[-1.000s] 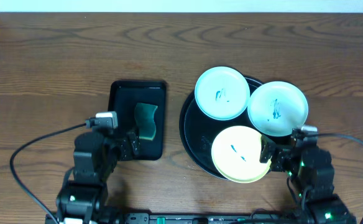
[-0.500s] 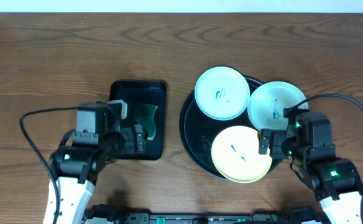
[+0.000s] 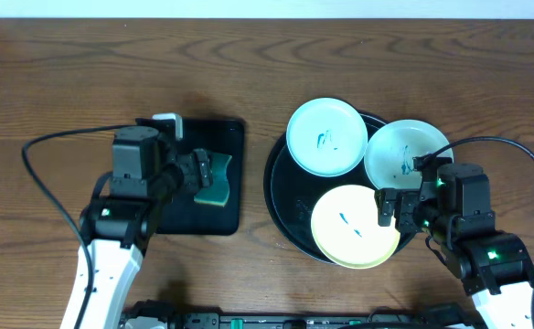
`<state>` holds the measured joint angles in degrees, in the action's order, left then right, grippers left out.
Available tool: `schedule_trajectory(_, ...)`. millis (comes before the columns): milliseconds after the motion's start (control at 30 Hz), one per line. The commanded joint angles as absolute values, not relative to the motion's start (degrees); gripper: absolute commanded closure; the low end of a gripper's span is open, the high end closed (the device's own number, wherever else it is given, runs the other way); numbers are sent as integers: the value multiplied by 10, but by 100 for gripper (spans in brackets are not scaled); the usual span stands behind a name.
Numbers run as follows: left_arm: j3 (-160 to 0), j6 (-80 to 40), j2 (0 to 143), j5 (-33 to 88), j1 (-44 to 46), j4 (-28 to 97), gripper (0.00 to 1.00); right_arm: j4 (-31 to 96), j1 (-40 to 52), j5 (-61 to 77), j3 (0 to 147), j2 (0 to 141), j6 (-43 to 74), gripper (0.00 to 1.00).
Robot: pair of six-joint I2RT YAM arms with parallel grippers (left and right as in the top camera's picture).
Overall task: Clean dirty plates on tray and stack at the side
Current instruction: 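Grasp the green sponge with the left gripper and lift it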
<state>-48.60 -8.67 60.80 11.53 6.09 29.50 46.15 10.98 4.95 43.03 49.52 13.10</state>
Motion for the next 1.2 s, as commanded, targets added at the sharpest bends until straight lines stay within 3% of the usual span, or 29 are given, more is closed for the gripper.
schedule_trajectory(0,-497,-61,661,76,70,286,21,461,100,55,440,495,124,1)
schedule_trajectory(500,-497,-78,880,56,123,251,40,461,100,54,440,495,124,1)
schedule_trajectory(1167,-497,-78,923,68,123,230,42,461,100,54,440,495,124,1)
